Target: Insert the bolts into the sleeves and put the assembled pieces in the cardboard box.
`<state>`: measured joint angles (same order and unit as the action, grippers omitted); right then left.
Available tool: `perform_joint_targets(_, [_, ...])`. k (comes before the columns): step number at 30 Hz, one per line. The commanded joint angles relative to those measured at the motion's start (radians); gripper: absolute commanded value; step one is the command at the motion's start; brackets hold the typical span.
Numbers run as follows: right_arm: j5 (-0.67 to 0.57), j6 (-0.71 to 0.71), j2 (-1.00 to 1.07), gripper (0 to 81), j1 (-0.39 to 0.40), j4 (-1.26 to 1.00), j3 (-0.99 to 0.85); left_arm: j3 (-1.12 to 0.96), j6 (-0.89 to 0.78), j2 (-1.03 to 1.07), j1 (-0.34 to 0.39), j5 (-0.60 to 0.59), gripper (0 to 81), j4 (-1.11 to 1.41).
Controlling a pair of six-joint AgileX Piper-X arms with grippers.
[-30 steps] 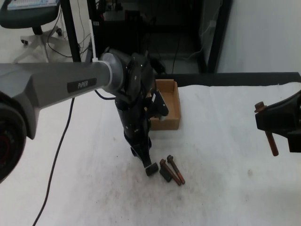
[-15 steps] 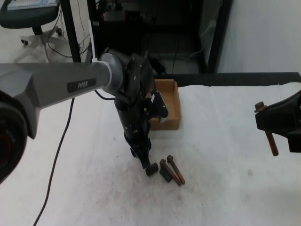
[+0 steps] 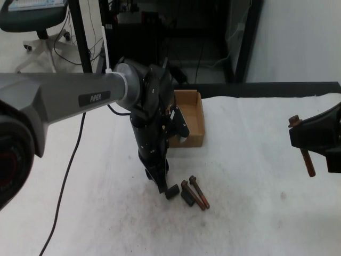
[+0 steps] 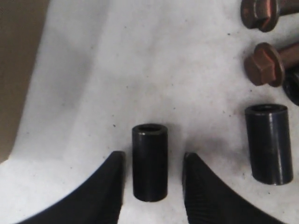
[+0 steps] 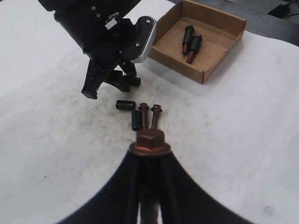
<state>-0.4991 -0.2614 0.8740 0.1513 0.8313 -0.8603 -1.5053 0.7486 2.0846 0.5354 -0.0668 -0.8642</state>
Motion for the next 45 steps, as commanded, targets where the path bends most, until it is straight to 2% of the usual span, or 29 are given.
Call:
perform_joint_targets(1, [-0.016, -0.001, -0.009, 0.8, -0.003, 0.003, -0.002, -0.007, 0.02, 0.002, -0.001, -0.001, 37.8, 0.031])
perform_joint_targets(5, [-0.016, -0.001, -0.009, 0.8, -0.003, 0.021, -0.002, -0.007, 0.037, 0.002, -0.001, 0.033, 37.8, 0.075])
perform_joint_targets(15, [-0.016, -0.004, -0.009, 0.8, -0.003, 0.041, -0.002, -0.005, 0.037, 0.007, -0.001, 0.028, 37.8, 0.065])
perform_joint_targets(21, [-0.016, -0.004, -0.009, 0.8, -0.003, 0.043, -0.002, 0.001, 0.037, 0.009, -0.001, -0.038, 37.4, 0.056])
perform_joint_targets(23, [-0.016, -0.004, -0.009, 0.8, -0.003, 0.048, -0.002, 0.001, 0.037, 0.019, -0.001, -0.068, 31.5, 0.026])
perform_joint_targets(25, [-0.016, -0.004, -0.009, 0.8, -0.003, 0.048, -0.002, 0.001, 0.037, 0.031, -0.001, -0.057, 20.7, -0.009])
perform_joint_targets(28, [-0.016, -0.004, -0.009, 0.8, -0.003, 0.048, -0.002, 0.001, 0.037, 0.048, -0.001, 0.019, 2.4, -0.051])
perform_joint_targets(29, [-0.016, -0.004, -0.009, 0.8, -0.003, 0.048, -0.002, 0.001, 0.037, 0.052, -0.001, 0.044, 0.0, -0.064])
perform_joint_targets(32, [-0.016, -0.004, -0.009, 0.8, -0.003, 0.048, -0.002, 0.001, 0.037, 0.053, -0.001, 0.074, 0.4, -0.084])
perform_joint_targets(37, [-0.016, -0.004, -0.009, 0.8, -0.003, 0.048, -0.002, -0.001, 0.028, 0.04, 0.008, 0.053, 0.4, -0.17])
perform_joint_targets(39, [-0.016, -0.004, -0.009, 0.8, -0.003, 0.048, -0.002, -0.001, -0.033, 0.024, 0.013, 0.024, 0.3, -0.181])
perform_joint_targets(42, [-0.016, -0.004, -0.009, 0.8, -0.003, 0.048, -0.002, -0.001, -0.214, -0.013, 0.017, 0.016, 0.3, -0.163])
perform_joint_targets(45, [-0.016, -0.004, -0.009, 0.8, -0.003, 0.048, -0.002, 0.007, -0.332, -0.05, 0.017, -0.106, 0.3, -0.214])
